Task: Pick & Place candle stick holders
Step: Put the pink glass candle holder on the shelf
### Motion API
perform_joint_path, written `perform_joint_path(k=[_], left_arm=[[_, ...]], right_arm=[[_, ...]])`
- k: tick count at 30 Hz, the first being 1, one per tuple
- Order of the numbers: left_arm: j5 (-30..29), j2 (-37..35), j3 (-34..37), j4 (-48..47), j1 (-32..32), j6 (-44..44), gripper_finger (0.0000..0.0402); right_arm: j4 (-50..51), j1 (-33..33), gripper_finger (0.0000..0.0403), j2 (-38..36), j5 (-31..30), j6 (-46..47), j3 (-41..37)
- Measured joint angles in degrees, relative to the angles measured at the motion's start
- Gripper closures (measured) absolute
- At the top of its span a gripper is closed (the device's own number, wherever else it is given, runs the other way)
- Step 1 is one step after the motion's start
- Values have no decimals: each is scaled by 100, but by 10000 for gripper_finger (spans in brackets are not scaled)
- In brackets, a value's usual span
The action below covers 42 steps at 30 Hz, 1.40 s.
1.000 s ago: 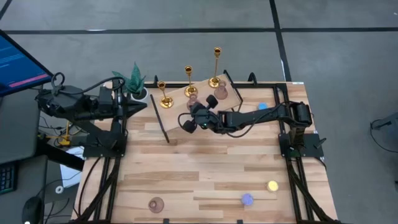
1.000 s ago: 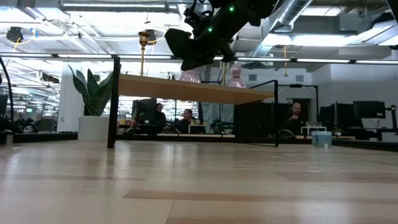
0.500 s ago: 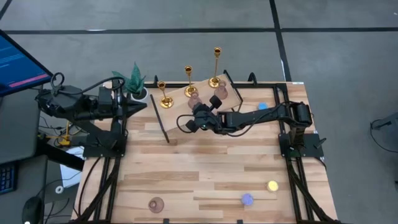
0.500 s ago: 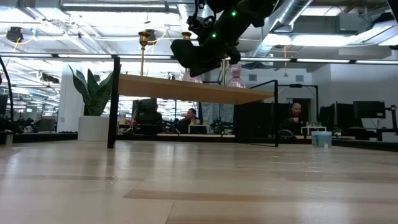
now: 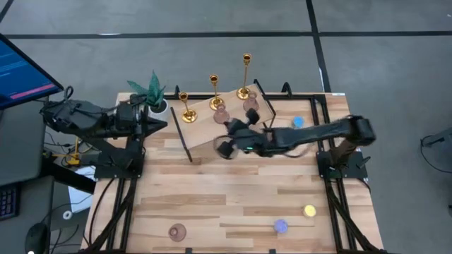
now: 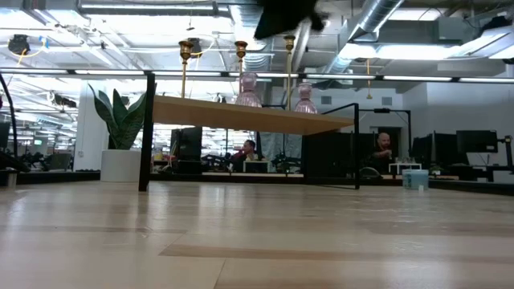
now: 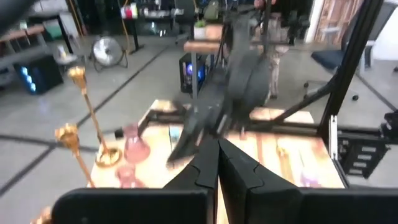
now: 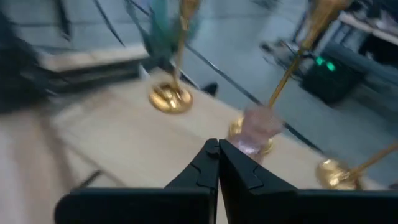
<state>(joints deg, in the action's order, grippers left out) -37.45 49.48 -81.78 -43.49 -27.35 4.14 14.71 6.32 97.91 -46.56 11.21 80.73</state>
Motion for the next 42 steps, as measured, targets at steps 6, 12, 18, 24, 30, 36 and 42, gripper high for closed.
perform_joint_path(k=[6, 12, 18, 24, 30, 36, 42], left_arm=[[1022, 410, -2, -1298, 1, 1088, 351], [2720, 1412, -4, -1945, -201, 2351, 260], [3209, 2445, -10, -2508, -646, 3128, 184], [3172, 2950, 7, -2788, -883, 3863, 153], [3415, 2941, 2, -2754, -953, 4662, 146], [3647, 2857, 734, -2061, -1151, 5857, 146], [3945, 2593, 2095, -417, -1381, 6880, 148]], right_arm=[[849, 687, 403, -1342, 13, 63, 59], [1625, 1232, 403, -2069, -5, 817, 55], [1886, 1560, 403, -2094, -1, 1034, 53], [2160, 1656, 403, -1886, 42, 1084, 29], [2397, 1656, 403, -1762, 107, 1132, 46], [2557, 1839, 403, -1760, 149, 1138, 46], [2595, 2131, 403, -1758, 141, 1121, 46]])
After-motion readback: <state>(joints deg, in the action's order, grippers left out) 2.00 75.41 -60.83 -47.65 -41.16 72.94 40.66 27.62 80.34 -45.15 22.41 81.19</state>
